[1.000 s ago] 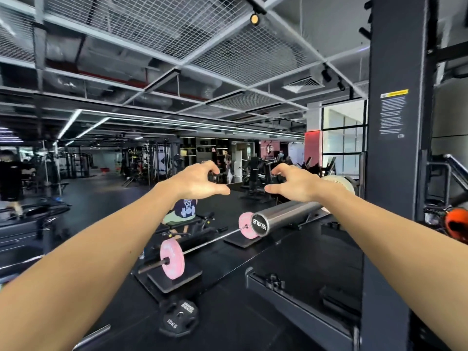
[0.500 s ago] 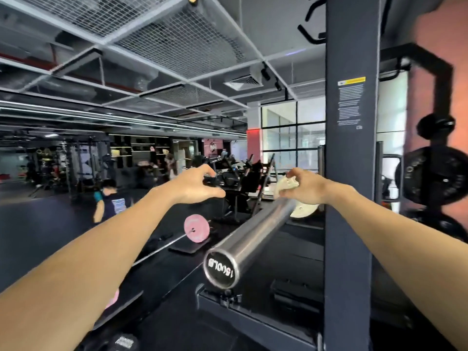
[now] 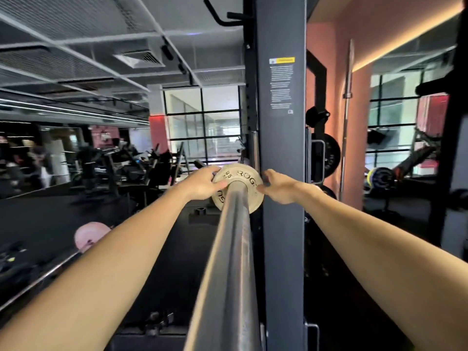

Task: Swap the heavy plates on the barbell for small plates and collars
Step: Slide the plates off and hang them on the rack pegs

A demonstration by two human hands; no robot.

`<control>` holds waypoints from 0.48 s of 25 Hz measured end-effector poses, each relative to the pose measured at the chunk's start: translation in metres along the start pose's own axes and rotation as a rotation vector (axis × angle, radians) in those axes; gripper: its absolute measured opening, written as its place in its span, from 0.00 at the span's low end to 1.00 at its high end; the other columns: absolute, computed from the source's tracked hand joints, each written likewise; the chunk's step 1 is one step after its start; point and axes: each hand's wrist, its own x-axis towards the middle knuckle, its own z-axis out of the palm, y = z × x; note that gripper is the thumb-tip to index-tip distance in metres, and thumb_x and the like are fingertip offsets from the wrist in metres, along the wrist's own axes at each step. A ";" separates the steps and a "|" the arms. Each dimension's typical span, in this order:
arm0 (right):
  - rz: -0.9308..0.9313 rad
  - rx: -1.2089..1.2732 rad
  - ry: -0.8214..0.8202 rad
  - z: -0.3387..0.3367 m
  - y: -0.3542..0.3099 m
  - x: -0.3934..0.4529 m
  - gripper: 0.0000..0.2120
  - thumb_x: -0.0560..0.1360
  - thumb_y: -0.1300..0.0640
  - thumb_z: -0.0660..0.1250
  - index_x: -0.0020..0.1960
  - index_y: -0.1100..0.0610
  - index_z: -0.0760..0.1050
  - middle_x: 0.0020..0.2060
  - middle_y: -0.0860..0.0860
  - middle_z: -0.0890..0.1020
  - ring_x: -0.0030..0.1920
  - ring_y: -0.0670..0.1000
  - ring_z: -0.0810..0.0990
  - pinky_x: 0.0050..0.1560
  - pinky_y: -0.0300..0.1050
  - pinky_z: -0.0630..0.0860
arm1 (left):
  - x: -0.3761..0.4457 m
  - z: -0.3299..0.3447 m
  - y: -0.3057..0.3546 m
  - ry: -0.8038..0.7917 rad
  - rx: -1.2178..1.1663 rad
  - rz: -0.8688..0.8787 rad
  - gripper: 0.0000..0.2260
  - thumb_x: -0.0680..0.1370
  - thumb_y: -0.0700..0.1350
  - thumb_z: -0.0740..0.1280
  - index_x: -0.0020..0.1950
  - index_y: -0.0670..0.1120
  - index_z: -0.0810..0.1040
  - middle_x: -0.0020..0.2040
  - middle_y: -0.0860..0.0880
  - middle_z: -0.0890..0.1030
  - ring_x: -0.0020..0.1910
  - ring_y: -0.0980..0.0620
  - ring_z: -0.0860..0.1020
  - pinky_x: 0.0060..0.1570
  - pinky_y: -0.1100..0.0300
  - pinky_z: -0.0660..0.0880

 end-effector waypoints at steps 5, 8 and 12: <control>0.032 0.070 0.100 0.023 -0.008 0.010 0.13 0.80 0.49 0.61 0.52 0.58 0.62 0.45 0.54 0.74 0.43 0.55 0.72 0.42 0.45 0.68 | 0.029 0.019 -0.006 0.124 0.011 -0.020 0.13 0.78 0.47 0.68 0.59 0.42 0.76 0.55 0.43 0.80 0.53 0.44 0.77 0.45 0.59 0.68; 0.055 0.133 0.120 0.027 -0.008 0.011 0.12 0.80 0.49 0.62 0.47 0.55 0.62 0.40 0.56 0.77 0.35 0.56 0.77 0.39 0.50 0.77 | 0.030 0.023 -0.005 0.144 0.075 -0.028 0.13 0.80 0.47 0.66 0.60 0.40 0.74 0.57 0.40 0.78 0.55 0.41 0.76 0.45 0.58 0.66; 0.049 0.180 0.128 0.026 -0.006 0.001 0.13 0.79 0.50 0.63 0.41 0.51 0.61 0.38 0.56 0.79 0.32 0.57 0.81 0.37 0.51 0.81 | 0.025 0.021 -0.003 0.136 0.130 0.000 0.13 0.80 0.47 0.65 0.60 0.40 0.74 0.58 0.40 0.78 0.57 0.40 0.75 0.51 0.53 0.71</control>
